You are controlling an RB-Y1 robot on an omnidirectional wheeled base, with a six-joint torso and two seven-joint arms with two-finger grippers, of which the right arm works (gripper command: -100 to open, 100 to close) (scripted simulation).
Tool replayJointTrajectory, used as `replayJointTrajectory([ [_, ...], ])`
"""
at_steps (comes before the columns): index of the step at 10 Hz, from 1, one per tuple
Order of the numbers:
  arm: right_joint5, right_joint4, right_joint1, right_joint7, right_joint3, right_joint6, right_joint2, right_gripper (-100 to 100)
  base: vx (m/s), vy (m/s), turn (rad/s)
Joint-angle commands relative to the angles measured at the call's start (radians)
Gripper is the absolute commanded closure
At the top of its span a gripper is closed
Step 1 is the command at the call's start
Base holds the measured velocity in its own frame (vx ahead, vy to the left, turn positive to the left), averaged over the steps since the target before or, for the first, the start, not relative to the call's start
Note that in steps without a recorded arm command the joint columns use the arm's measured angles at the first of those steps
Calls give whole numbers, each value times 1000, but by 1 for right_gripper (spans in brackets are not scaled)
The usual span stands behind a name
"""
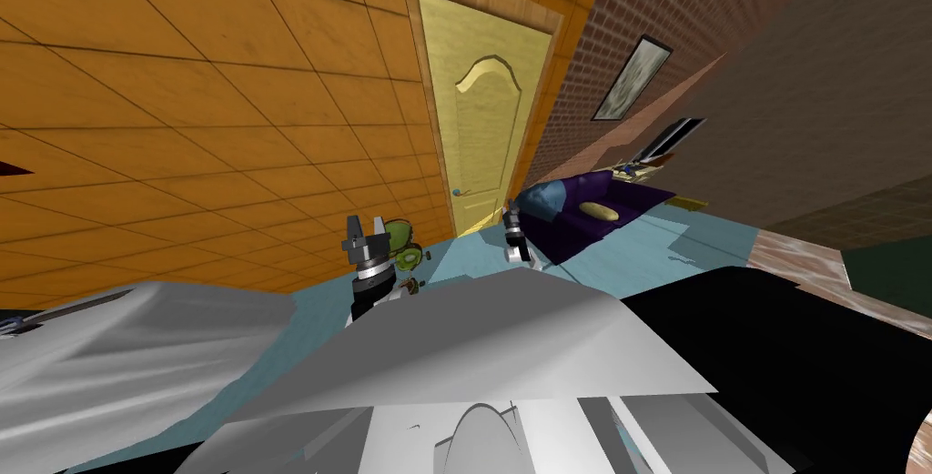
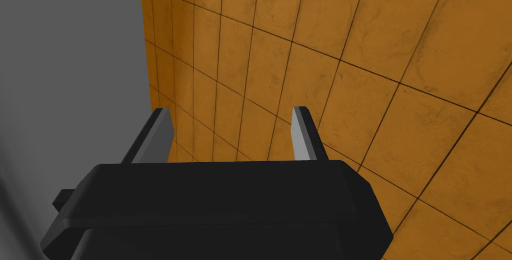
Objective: Pull the door open
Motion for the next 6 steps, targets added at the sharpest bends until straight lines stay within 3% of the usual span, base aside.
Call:
replayJointTrajectory([
  [1, -4, 28, -12, 4, -5, 3, -4, -100, 42, -30, 57],
  [4, -20, 150, -77, 29, -24, -8, -12, -100, 59, -35, 169],
  [5, -20, 164, -77, 29, -24, -8, -12, -100, 58, -49, 73],
  [6, -25, 201, -98, 38, -30, -11, -14, -100, 57, -44, 109],
])
